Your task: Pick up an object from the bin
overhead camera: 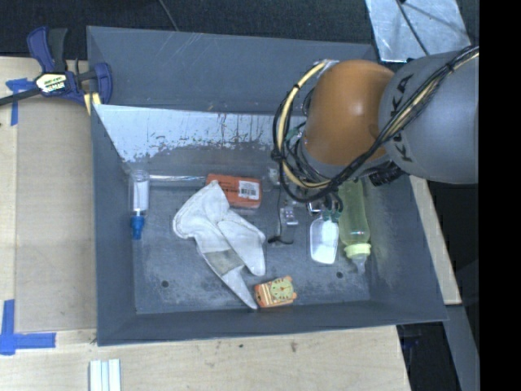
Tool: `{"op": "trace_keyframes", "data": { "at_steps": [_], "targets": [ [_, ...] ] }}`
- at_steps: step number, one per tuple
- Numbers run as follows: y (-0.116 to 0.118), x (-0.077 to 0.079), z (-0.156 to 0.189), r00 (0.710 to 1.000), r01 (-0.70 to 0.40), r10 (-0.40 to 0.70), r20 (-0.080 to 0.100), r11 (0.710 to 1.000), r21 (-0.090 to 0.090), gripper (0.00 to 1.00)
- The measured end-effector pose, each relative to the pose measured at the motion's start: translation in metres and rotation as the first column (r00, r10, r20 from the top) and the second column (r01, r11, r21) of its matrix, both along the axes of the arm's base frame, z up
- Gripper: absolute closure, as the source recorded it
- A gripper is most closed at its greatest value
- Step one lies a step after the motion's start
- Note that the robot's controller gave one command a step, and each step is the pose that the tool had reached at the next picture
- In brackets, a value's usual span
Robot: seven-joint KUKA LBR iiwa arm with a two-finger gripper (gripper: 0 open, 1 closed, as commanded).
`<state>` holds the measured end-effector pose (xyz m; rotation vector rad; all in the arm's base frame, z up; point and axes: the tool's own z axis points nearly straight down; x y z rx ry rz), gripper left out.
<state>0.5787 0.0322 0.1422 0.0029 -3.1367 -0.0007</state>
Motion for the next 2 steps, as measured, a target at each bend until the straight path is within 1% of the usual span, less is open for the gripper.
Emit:
{"op": "trace_keyframes", "data": {
  "at_steps": [1, 2],
  "targets": [
    [0.000, 0.002, 0.005, 1.000, 0.001, -0.001, 0.008, 1.000, 0.000, 0.00],
    [0.008, 0.017, 0.002, 0.990, 0.142, -0.142, 0.008, 0.990, -0.001, 0.00]
  ]
}}
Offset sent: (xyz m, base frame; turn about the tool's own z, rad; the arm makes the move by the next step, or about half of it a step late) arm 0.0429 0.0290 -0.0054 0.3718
